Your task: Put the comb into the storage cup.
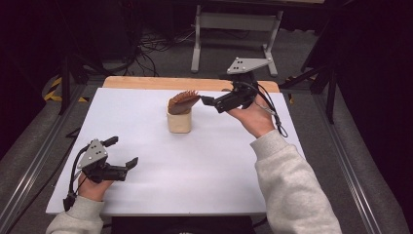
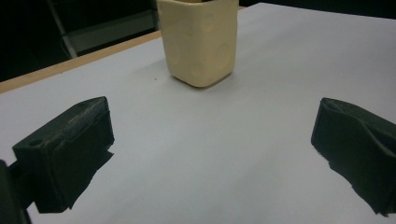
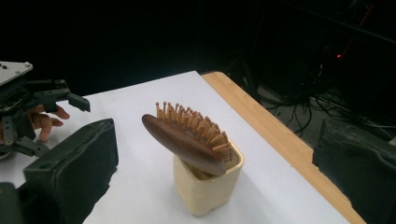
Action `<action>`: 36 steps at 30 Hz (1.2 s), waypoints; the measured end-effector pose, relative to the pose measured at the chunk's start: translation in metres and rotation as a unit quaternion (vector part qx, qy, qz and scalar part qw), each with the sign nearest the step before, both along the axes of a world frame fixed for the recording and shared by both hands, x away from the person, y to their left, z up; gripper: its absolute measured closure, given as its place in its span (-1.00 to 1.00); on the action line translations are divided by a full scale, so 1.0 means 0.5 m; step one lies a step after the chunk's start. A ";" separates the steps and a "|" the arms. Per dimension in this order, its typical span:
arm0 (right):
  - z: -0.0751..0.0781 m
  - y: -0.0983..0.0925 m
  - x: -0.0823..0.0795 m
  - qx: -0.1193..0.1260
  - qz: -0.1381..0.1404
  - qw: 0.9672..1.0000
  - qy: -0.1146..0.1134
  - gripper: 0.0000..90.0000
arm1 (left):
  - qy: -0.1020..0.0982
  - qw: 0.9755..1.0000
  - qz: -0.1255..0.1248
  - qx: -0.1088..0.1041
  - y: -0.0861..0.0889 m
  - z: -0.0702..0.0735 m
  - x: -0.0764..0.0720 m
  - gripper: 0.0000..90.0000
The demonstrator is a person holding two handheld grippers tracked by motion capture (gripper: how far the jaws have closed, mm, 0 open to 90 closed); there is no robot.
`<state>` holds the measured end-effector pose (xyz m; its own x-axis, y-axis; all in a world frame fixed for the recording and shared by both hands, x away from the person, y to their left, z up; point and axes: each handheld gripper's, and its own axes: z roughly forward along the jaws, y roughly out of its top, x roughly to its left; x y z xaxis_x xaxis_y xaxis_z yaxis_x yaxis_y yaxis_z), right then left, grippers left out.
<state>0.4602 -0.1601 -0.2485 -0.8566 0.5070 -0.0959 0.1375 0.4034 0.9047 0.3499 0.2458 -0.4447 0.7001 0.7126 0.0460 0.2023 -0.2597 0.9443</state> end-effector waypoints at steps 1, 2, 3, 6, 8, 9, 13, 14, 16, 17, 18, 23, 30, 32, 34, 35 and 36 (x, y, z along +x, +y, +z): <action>0.001 -0.008 -0.005 0.003 0.000 1.000 -0.003 -1.00 | -0.001 1.000 -0.001 0.000 0.001 0.001 0.001 -1.00; 0.002 -0.017 -0.011 0.007 0.000 1.000 -0.006 -1.00 | -0.001 1.000 -0.002 -0.001 0.001 0.000 0.001 -1.00; 0.002 -0.022 -0.015 0.008 -0.002 1.000 -0.009 -1.00 | 0.000 1.000 -0.004 -0.002 0.002 0.001 0.002 -1.00; 0.001 -0.044 -0.032 0.009 -0.004 1.000 -0.016 -1.00 | 0.002 1.000 -0.008 -0.004 0.004 0.002 0.003 -1.00; 0.000 -0.053 -0.040 0.009 -0.005 1.000 -0.017 -1.00 | 0.003 1.000 -0.009 -0.005 0.005 0.002 0.004 -1.00; -0.002 -0.060 -0.045 0.011 -0.005 1.000 -0.017 -1.00 | 0.003 1.000 -0.010 -0.007 0.006 0.003 0.004 -1.00; -0.013 -0.086 -0.065 0.013 -0.010 1.000 -0.020 -1.00 | 0.001 1.000 -0.012 -0.002 0.010 0.004 0.003 -1.00; -0.016 -0.091 -0.069 0.013 -0.010 1.000 -0.021 -1.00 | 0.002 1.000 -0.012 -0.002 0.011 0.005 0.003 -1.00; -0.023 -0.103 -0.077 0.017 -0.012 1.000 -0.019 -1.00 | 0.004 1.000 -0.013 -0.005 0.012 0.004 0.002 -1.00; -0.028 -0.109 -0.082 0.017 -0.013 1.000 -0.020 -1.00 | 0.003 1.000 -0.014 -0.004 0.013 0.005 0.002 -1.00; -0.032 -0.114 -0.087 0.018 -0.014 1.000 -0.020 -1.00 | 0.003 1.000 -0.014 -0.004 0.014 0.005 0.003 -1.00; -0.056 -0.135 -0.106 0.021 -0.016 0.999 -0.018 -1.00 | 0.003 1.000 -0.013 -0.007 0.019 0.006 0.001 -1.00; -0.105 -0.161 -0.126 0.018 -0.023 0.999 -0.017 -1.00 | 0.007 1.000 -0.012 -0.028 0.028 0.004 0.002 -1.00; -0.121 -0.167 -0.131 0.019 -0.023 0.999 -0.014 -1.00 | 0.008 0.999 -0.013 -0.031 0.029 0.004 0.002 -1.00; -0.134 -0.173 -0.134 0.016 -0.027 0.999 -0.007 -1.00 | 0.009 0.999 -0.013 -0.030 0.030 0.004 0.003 -1.00; -0.139 -0.175 -0.135 0.014 -0.028 0.999 -0.002 -1.00 | 0.009 0.999 -0.013 -0.029 0.029 0.004 0.003 -1.00; -0.147 -0.178 -0.137 0.016 -0.030 0.999 -0.002 -1.00 | 0.009 0.999 -0.014 -0.028 0.029 0.004 0.003 -1.00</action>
